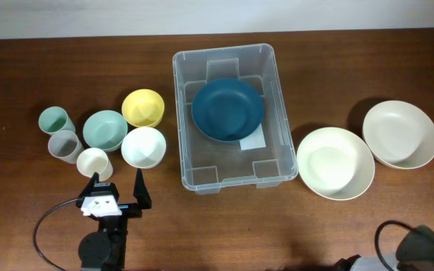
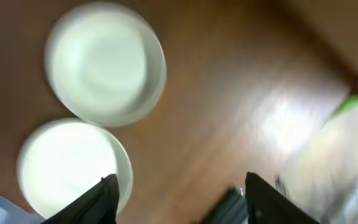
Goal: Pack container
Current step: 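Move the right gripper to the beige bowl's rim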
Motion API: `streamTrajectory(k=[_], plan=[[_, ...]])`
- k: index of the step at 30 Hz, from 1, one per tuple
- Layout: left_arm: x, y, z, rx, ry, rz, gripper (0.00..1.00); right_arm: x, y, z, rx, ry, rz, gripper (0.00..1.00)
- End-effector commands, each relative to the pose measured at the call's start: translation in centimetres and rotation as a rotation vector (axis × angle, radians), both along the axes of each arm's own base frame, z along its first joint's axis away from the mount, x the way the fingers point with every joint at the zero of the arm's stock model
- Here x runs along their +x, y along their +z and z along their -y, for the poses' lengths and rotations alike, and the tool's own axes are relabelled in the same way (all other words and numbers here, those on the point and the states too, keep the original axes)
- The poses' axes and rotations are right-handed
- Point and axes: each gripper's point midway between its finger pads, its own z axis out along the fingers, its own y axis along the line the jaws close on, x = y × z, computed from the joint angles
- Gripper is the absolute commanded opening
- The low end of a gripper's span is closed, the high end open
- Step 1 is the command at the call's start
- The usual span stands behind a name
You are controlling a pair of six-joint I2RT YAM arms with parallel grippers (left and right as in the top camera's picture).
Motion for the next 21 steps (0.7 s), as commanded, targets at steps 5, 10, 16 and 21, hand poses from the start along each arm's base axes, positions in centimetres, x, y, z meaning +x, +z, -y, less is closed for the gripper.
streamTrajectory(k=[5, 10, 16, 21], plan=[[0.0, -0.2, 0.1, 0.016, -0.007, -0.001, 1.00, -0.9, -7.0, 1.5, 0.070, -0.072, -0.098, 0.65], [0.0, -0.2, 0.1, 0.016, -0.007, -0.001, 1.00, -0.2, -11.8, 2.9, 0.103, -0.094, -0.077, 0.69], [0.0, -0.2, 0.1, 0.016, -0.007, -0.001, 1.00, 2.4, -16.9, 4.3, 0.180, -0.074, 0.130, 0.69], [0.0, -0.2, 0.1, 0.016, -0.007, -0.001, 1.00, 4.0, -20.7, 4.0, 0.198, 0.010, 0.224, 0.69]])
